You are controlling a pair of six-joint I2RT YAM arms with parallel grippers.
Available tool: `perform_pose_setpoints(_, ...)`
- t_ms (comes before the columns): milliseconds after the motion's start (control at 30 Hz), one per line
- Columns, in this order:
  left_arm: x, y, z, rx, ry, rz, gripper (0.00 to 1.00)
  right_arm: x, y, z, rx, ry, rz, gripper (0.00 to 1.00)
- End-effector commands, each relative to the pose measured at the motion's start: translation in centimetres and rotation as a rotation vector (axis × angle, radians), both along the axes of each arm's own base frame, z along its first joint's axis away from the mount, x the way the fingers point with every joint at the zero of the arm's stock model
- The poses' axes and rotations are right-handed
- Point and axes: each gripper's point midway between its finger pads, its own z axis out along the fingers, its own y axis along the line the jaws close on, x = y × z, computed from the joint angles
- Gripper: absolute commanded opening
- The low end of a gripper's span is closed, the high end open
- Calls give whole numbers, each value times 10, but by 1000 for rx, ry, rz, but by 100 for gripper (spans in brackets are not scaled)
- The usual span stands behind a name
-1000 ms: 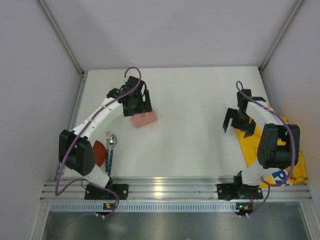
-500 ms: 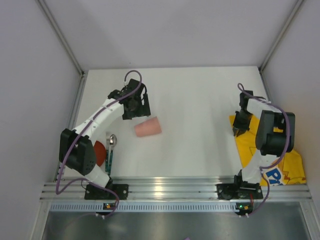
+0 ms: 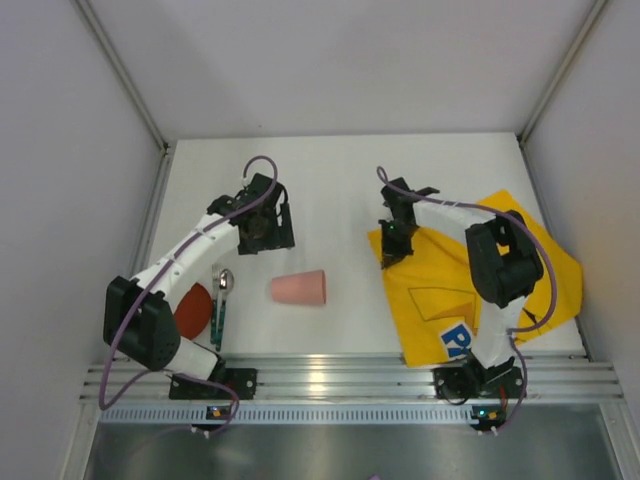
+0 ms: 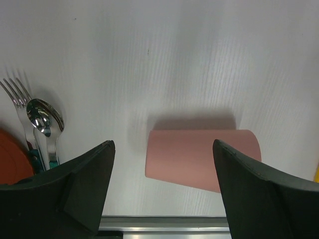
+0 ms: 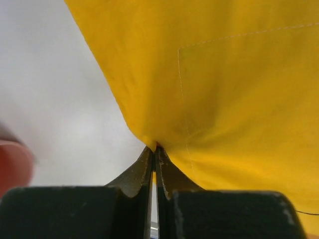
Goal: Set the dinner table for one person
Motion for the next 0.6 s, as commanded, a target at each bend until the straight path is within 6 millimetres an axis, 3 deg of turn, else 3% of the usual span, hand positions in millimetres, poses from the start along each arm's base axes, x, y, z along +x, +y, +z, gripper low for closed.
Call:
perform_pose_setpoints(0,-8,5,11,-9,-33,6,85,22,85,33,223,-46,0,0)
perform_pose_setpoints(333,-27,19,25,-6,-75,4,84,65,195,51,570,-13,-81,0)
perform_pose_setpoints(567,-40,25,25,-8,-74,5,85,95,249,79,788,-24,-141,0)
